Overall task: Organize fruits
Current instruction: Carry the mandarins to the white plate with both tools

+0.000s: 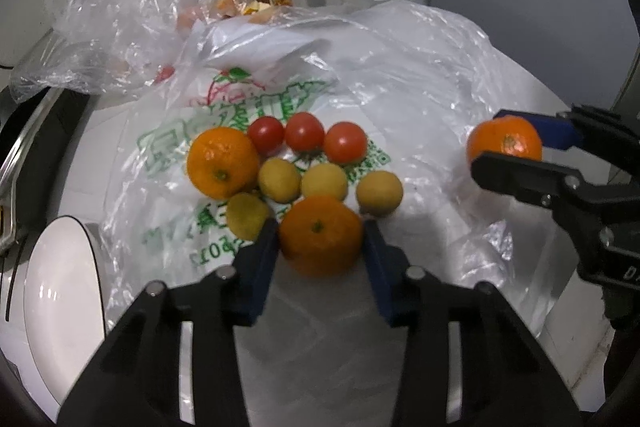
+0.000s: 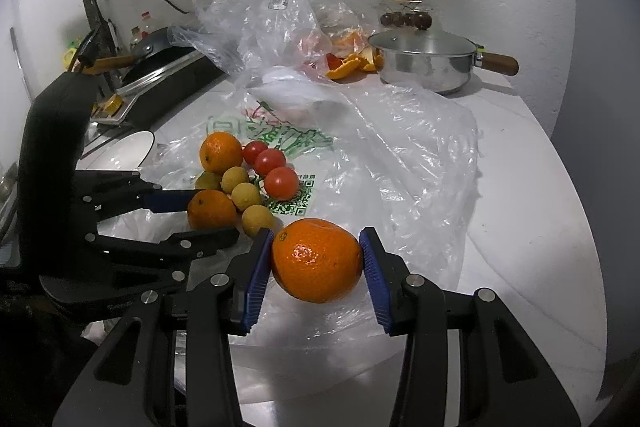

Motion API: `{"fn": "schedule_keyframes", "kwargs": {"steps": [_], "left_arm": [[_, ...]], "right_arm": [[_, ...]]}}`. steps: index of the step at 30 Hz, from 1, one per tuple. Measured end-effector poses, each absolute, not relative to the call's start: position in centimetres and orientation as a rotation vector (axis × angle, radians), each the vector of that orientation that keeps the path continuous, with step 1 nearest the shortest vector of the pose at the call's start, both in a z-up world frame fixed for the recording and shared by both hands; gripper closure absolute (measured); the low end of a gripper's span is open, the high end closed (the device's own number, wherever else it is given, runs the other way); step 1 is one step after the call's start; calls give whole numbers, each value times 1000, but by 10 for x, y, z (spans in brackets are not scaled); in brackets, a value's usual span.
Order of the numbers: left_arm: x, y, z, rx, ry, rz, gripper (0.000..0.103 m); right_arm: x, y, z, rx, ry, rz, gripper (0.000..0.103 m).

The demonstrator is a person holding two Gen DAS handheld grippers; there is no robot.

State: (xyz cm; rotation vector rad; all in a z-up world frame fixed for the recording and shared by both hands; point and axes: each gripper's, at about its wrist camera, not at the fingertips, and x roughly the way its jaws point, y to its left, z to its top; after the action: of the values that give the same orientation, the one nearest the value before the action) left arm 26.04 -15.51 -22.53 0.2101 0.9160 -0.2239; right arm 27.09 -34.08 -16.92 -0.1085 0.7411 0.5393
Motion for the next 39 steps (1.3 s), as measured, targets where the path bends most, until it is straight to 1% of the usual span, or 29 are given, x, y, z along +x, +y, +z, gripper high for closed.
{"fn": "schedule_keyframes", "kwargs": {"steps": [18, 25, 39], "left_arm": [[231, -120, -196, 138, 823, -241, 60], [219, -96, -186, 99, 791, -229, 60], [204, -33, -179, 42, 751, -146, 60]], "right_arm": [[248, -300, -149, -172, 707, 556, 56], [236, -274, -137, -187, 681, 586, 57], [230, -220, -132, -246, 685, 619, 56]]}}
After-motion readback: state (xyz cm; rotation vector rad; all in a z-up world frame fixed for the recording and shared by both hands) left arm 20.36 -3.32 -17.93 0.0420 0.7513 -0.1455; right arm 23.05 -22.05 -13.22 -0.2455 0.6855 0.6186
